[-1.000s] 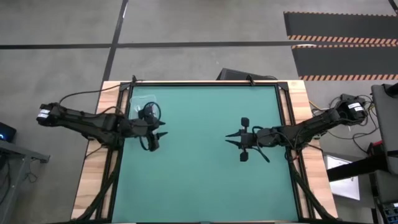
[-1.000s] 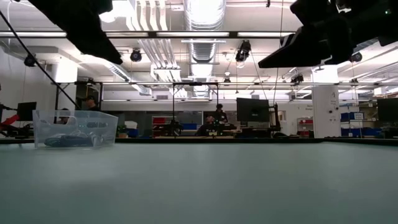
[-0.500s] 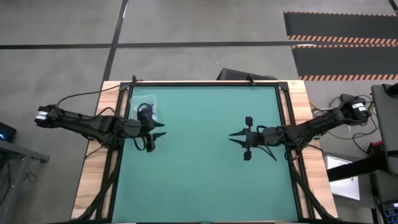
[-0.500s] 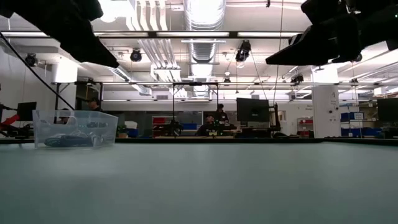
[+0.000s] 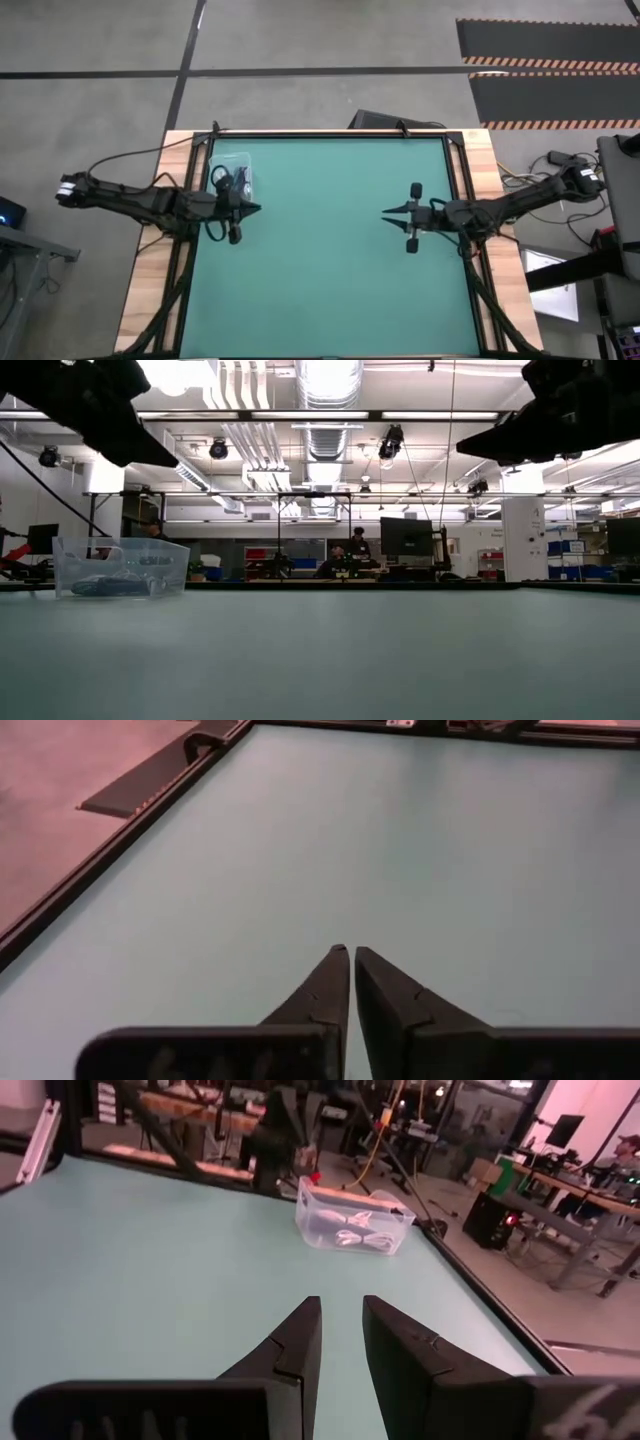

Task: Pick and place USB-C Cables
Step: Return to Home Position

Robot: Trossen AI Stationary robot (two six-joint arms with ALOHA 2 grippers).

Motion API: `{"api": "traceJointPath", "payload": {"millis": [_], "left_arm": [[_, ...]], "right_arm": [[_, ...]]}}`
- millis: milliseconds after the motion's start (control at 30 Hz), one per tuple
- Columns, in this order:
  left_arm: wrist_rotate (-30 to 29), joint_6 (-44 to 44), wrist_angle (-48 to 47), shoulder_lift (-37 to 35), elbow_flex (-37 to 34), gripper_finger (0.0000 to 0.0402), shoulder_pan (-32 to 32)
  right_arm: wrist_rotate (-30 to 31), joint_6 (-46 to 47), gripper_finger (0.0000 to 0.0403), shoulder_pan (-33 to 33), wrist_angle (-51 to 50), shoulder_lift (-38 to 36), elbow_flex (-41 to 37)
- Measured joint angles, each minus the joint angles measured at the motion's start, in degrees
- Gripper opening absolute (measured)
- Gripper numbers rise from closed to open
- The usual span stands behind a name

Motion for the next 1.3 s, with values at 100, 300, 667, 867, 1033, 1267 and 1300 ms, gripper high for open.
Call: {"api": "traceJointPath", "payload": {"millis": [100,300,667,867,1033,1267,1300], "left_arm": [[0.61,0.42,2.73,-1.78,-2.66,0.0001,0.00],[2.64,1.50,7.01,-6.11,-7.17,0.0000,0.00],[3.82,2.66,8.01,-16.95,-13.18,0.0000,0.00],[4.31,2.88,8.68,-23.80,-16.15,0.0000,0.00],[5.36,4.14,8.79,-28.58,-17.46,0.0000,0.00],[5.66,5.53,8.94,-33.08,-20.16,0.0000,0.00],[5.75,5.55,8.84,-32.93,-20.62,0.0000,0.00]], "right_arm": [[0.12,0.00,0.0068,0.00,0.03,-2.88,-1.35],[0.14,-0.07,0.0068,0.00,0.02,-7.39,-3.81],[0.15,-1.42,0.0068,0.00,-0.01,-13.97,-7.53],[0.10,-3.03,0.0068,0.02,0.00,-18.41,-8.67],[-0.28,-4.62,0.0068,0.02,-0.97,-21.36,-8.72],[-0.27,-6.78,0.0068,0.02,-2.23,-24.97,-8.74],[-0.27,-7.35,0.0068,0.02,-2.34,-25.47,-8.74]]}}
